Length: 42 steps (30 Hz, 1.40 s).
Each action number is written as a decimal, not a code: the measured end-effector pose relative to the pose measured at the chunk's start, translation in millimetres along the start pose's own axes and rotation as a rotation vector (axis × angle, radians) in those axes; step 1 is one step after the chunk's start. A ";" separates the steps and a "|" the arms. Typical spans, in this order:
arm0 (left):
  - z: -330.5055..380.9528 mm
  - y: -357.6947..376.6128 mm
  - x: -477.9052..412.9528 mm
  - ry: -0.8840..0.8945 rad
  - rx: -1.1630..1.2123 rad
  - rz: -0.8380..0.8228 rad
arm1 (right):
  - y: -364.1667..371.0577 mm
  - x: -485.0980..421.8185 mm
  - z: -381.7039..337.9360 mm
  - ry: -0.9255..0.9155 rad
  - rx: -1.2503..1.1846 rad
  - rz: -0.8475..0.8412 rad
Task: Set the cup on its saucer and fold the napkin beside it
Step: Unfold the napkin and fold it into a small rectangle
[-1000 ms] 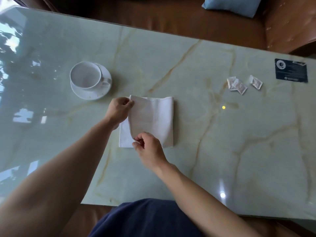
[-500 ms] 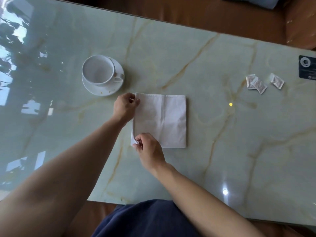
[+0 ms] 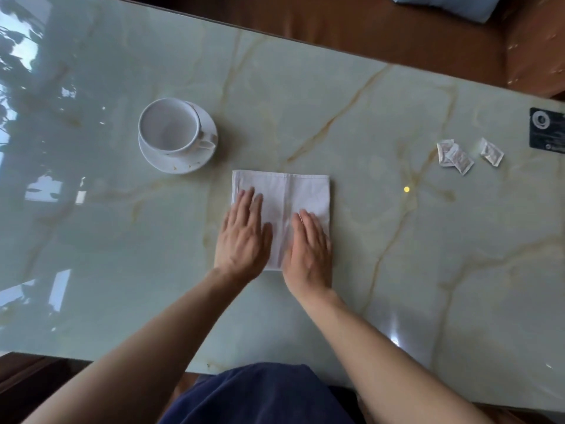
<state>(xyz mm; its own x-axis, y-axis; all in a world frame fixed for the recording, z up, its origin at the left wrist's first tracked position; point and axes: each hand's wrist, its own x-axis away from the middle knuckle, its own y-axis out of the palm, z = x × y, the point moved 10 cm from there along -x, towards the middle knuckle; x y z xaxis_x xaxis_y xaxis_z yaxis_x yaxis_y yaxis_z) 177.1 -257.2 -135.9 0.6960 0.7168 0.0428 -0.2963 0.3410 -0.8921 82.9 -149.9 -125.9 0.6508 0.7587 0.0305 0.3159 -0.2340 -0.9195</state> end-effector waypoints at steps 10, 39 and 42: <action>-10.7 47.3 6.7 0.091 -0.232 -0.193 | 35.6 -9.2 48.9 -0.162 0.274 -0.270; -9.6 20.3 -64.9 0.141 -0.172 -0.132 | 19.3 -91.5 52.3 -0.189 0.333 -0.261; -4.4 -0.1 -90.5 0.160 -0.153 -0.082 | 0.6 -123.0 49.6 -0.192 0.342 -0.219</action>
<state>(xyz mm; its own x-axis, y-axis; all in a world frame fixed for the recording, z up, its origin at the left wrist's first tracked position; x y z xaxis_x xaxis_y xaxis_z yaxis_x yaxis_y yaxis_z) 117.0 -324.7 -141.7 0.8121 0.5808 0.0569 -0.1406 0.2894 -0.9468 -31.3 -213.2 -149.6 0.4436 0.8747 0.1954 0.1648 0.1347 -0.9771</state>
